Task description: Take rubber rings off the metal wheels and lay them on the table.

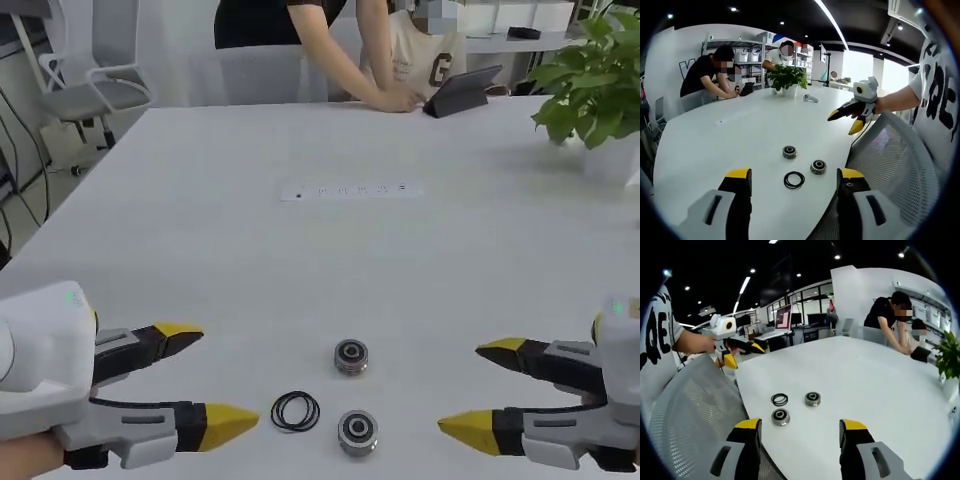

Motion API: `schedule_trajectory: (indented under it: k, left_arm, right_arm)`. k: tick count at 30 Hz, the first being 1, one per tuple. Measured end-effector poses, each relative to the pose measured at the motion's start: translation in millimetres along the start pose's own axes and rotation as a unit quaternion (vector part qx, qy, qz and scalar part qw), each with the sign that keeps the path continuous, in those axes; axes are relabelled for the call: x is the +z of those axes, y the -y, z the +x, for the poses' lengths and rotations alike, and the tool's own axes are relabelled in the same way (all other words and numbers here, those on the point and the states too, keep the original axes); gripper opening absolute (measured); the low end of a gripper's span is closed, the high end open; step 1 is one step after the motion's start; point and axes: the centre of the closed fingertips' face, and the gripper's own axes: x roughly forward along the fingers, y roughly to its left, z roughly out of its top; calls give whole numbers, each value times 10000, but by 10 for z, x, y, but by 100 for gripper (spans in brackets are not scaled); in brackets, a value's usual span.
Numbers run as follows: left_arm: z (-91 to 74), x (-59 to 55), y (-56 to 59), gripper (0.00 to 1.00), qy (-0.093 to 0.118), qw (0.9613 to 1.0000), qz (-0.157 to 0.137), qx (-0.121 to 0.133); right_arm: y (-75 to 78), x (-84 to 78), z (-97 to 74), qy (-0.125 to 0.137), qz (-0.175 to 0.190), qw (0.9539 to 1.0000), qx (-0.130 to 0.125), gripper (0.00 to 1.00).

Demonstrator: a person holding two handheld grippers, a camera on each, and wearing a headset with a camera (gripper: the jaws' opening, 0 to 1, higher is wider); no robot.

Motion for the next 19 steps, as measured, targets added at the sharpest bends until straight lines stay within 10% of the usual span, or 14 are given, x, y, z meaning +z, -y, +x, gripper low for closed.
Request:
schedule_trajectory:
  k: [19]
  left_arm:
    - [-140,-57,-24,66,-49,9994,-267,202]
  right_arm:
    - [8,-43,-133,118,122,9997,-148,63]
